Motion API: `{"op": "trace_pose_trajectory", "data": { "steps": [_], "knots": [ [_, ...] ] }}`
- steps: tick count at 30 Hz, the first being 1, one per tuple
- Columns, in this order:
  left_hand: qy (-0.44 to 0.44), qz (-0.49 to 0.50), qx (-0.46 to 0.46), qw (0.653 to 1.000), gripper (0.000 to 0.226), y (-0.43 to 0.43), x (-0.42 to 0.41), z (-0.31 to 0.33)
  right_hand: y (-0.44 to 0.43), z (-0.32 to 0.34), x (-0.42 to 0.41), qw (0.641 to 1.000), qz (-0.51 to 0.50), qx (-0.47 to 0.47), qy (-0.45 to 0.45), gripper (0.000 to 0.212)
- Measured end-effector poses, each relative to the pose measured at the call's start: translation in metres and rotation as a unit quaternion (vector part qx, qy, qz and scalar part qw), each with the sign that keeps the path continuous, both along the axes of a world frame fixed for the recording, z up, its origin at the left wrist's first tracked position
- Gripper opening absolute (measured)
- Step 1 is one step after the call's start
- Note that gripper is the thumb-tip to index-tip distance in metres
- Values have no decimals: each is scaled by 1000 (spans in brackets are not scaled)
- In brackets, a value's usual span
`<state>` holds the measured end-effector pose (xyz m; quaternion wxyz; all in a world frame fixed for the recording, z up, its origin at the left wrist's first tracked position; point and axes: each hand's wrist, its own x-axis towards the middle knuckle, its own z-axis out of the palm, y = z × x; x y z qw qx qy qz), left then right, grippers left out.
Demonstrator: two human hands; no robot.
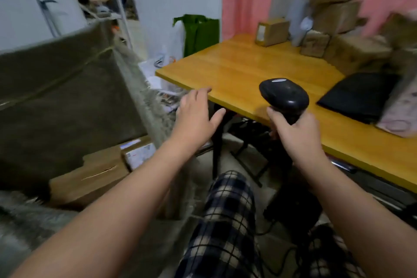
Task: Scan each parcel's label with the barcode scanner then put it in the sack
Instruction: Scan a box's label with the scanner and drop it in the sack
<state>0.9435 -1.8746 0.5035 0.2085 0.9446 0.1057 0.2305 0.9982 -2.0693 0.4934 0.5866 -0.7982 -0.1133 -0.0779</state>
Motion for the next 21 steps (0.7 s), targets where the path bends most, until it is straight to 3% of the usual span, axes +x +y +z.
{"op": "trace_pose_trajectory", "data": {
  "steps": [4, 10, 13, 18, 21],
  "knots": [
    [-6, -112, 12, 994, 55, -69, 40, 11, -71, 16, -4, 996, -87, 12, -21, 65],
    [4, -241, -16, 970, 55, -170, 89, 13, -155, 16, -17, 978, -197, 61, -30, 44],
    [-33, -289, -21, 957, 66, -218, 114, 28, -181, 16, -22, 968, -235, 77, -47, 8],
    [-19, -293, -43, 955, 86, -284, 143, 51, -214, 22, -19, 944, -296, 141, -37, 19],
    [7, -266, -64, 962, 79, -300, 157, 54, -224, 23, -16, 939, -306, 153, -27, 22]
  ]
}}
